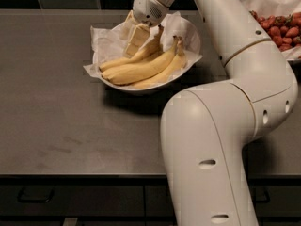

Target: Pick banana from white bowl

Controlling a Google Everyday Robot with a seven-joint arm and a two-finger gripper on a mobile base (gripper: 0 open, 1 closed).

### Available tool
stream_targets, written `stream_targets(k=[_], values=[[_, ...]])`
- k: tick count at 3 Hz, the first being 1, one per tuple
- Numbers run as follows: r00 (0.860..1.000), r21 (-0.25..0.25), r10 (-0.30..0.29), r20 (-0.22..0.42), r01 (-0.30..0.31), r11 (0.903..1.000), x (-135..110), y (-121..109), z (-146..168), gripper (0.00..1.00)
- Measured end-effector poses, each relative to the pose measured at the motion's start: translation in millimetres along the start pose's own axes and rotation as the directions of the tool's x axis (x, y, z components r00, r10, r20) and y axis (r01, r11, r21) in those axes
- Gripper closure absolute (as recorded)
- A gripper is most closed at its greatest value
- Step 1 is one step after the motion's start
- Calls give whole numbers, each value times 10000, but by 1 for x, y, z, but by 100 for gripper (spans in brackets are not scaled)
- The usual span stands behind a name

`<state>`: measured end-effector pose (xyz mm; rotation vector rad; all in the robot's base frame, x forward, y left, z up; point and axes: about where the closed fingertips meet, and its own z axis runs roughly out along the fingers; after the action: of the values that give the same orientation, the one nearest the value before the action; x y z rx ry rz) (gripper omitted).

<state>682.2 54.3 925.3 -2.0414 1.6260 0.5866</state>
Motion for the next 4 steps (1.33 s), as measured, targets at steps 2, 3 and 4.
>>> stream_targets(k=[2,3,4], values=[[9969,-280,734,-265,-741,9969,21,11,6,41],[9959,-176,753,-498,-762,9969,24,8,6,35],[9949,17,733,-700,-733,9973,26,5,1,35]])
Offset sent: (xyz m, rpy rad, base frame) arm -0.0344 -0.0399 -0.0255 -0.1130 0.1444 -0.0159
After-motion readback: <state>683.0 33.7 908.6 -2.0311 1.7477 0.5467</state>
